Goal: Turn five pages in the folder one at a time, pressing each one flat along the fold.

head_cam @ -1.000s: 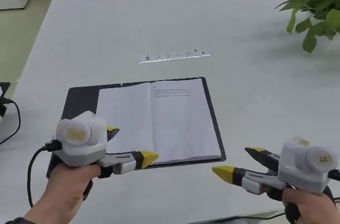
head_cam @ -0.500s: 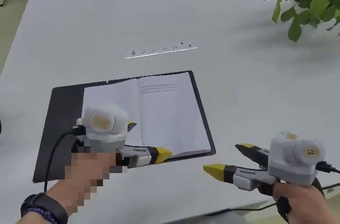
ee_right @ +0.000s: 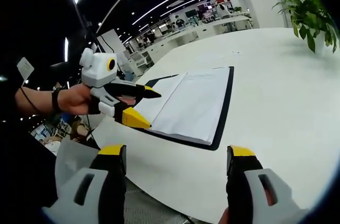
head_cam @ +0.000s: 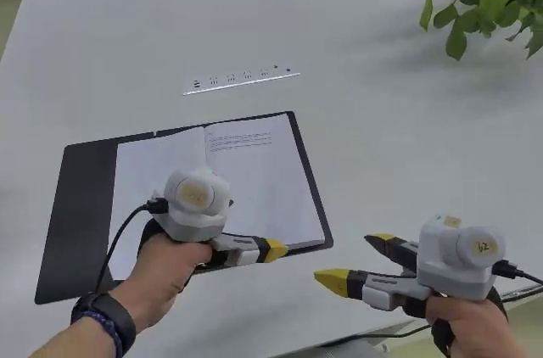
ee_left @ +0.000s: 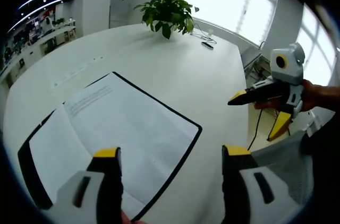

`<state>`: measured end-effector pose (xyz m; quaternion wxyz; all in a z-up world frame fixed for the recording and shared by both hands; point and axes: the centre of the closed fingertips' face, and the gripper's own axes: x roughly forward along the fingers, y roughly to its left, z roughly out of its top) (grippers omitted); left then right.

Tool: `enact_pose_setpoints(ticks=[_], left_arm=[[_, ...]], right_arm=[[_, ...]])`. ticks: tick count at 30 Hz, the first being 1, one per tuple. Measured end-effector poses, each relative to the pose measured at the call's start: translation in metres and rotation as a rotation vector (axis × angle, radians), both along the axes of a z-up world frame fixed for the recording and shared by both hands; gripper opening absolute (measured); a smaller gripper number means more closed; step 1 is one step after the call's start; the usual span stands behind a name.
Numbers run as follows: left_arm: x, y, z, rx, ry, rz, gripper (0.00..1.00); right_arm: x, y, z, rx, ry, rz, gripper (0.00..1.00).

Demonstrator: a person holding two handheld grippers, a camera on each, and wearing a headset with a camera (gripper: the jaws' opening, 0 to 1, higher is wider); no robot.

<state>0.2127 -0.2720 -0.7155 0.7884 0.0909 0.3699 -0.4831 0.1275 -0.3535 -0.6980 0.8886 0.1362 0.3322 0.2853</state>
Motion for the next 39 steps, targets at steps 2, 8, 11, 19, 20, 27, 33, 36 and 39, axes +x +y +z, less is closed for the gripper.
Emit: enact_pose_setpoints(ticks=[2, 8, 11, 19, 20, 27, 33, 36, 39], left_arm=[[0.002, -0.006, -0.002, 0.002, -0.001, -0.002, 0.77], [0.014, -0.019, -0.007, -0.003, -0.009, 0.018, 0.77], [0.019, -0.027, -0.011, -0.004, -0.012, 0.025, 0.77], [0.021, -0.045, -0.031, 0.020, -0.013, 0.013, 0.76], [0.020, -0.047, -0.033, 0.026, -0.015, 0.007, 0.75], [0.020, -0.058, -0.053, 0.073, -0.037, -0.017, 0.73], [0.020, -0.059, -0.064, 0.122, -0.068, -0.035, 0.73], [0.021, -0.058, -0.067, 0.138, -0.084, -0.039, 0.72], [0.022, -0.057, -0.065, 0.125, -0.075, -0.032, 0.72]], right_arm=[[0.001, 0.001, 0.001, 0.000, 0.000, 0.004, 0.77], [0.004, 0.001, -0.001, 0.001, 0.006, 0.008, 0.76], [0.005, 0.004, -0.002, 0.000, 0.011, 0.023, 0.76], [0.008, 0.008, -0.006, -0.004, 0.016, 0.039, 0.76], [0.008, 0.008, -0.006, -0.005, 0.018, 0.040, 0.76], [0.008, 0.005, -0.012, -0.009, 0.034, 0.044, 0.76], [0.007, 0.001, -0.015, -0.007, 0.047, 0.040, 0.75], [0.007, 0.001, -0.016, -0.001, 0.052, 0.037, 0.75], [0.008, 0.002, -0.017, 0.003, 0.054, 0.038, 0.75]])
